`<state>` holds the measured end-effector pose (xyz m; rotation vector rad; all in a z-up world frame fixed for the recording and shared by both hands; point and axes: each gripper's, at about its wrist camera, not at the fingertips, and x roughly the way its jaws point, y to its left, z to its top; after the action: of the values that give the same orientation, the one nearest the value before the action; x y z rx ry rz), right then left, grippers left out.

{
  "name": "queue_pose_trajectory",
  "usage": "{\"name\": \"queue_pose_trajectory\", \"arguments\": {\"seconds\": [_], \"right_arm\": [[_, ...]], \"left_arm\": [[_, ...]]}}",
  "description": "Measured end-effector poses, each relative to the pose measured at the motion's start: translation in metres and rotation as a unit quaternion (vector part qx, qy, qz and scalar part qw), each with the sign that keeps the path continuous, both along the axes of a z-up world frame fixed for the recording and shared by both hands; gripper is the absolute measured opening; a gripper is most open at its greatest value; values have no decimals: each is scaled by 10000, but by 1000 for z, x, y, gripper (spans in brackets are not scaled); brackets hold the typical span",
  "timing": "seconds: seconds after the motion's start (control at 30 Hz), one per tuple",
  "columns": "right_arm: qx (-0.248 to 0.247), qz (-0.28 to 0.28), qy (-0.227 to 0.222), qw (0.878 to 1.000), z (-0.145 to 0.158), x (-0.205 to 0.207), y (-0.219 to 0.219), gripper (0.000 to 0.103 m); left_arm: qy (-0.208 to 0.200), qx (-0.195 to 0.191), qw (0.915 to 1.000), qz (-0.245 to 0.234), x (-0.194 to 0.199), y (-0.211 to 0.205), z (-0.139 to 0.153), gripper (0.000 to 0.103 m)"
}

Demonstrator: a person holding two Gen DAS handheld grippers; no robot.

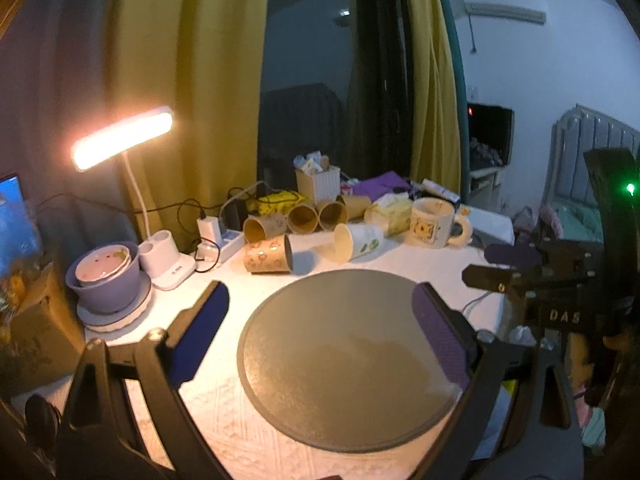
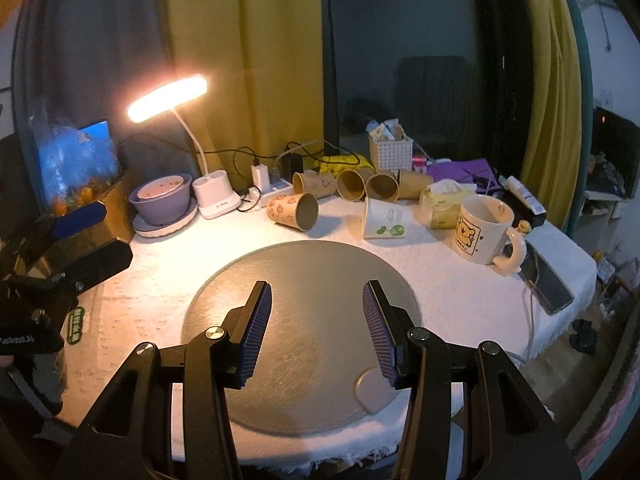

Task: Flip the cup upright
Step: 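Move the left gripper toward the white cup lying on its side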

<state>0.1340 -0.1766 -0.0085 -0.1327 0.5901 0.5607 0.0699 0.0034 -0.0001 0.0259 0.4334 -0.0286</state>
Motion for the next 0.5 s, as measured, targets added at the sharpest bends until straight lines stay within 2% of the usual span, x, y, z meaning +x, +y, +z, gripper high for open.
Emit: {"name": "queue_pose_trajectory", "arguments": {"seconds": [0.5], "right_arm": [[-82, -170, 438, 9989, -31, 111, -15, 50]], "left_arm": [[650, 405, 9964, -355, 129, -13, -24, 94]]}}
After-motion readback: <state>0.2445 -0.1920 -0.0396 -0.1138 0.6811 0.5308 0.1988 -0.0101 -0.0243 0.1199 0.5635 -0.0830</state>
